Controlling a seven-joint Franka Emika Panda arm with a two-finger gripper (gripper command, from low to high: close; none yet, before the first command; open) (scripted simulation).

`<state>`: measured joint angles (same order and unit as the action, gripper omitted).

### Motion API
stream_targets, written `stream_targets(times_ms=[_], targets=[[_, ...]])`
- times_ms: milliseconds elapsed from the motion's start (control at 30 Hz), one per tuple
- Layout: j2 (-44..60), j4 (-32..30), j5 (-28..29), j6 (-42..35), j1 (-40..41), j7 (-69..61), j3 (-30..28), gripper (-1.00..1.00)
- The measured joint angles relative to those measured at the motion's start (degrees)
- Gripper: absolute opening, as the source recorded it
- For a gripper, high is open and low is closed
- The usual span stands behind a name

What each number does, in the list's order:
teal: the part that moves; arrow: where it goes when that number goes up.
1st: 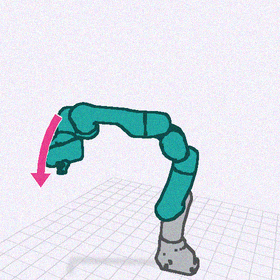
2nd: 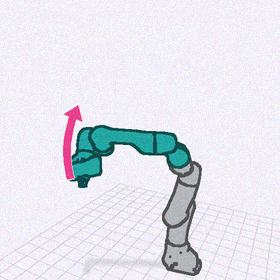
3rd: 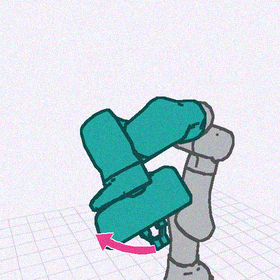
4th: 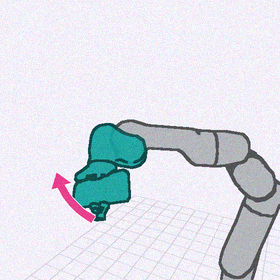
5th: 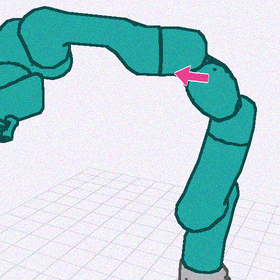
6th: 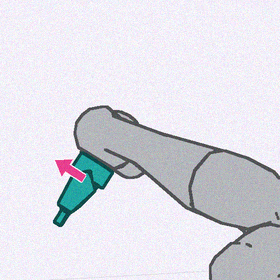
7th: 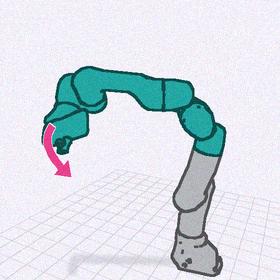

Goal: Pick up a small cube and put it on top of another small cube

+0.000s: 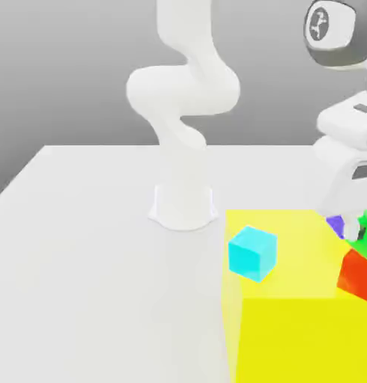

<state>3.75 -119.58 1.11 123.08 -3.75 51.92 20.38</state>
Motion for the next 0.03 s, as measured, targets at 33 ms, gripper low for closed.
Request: stream_targets(times_ms=[33], targets=[[0.0,0.0,0.0,0.0,0.0,0.0,0.0,1.0]])
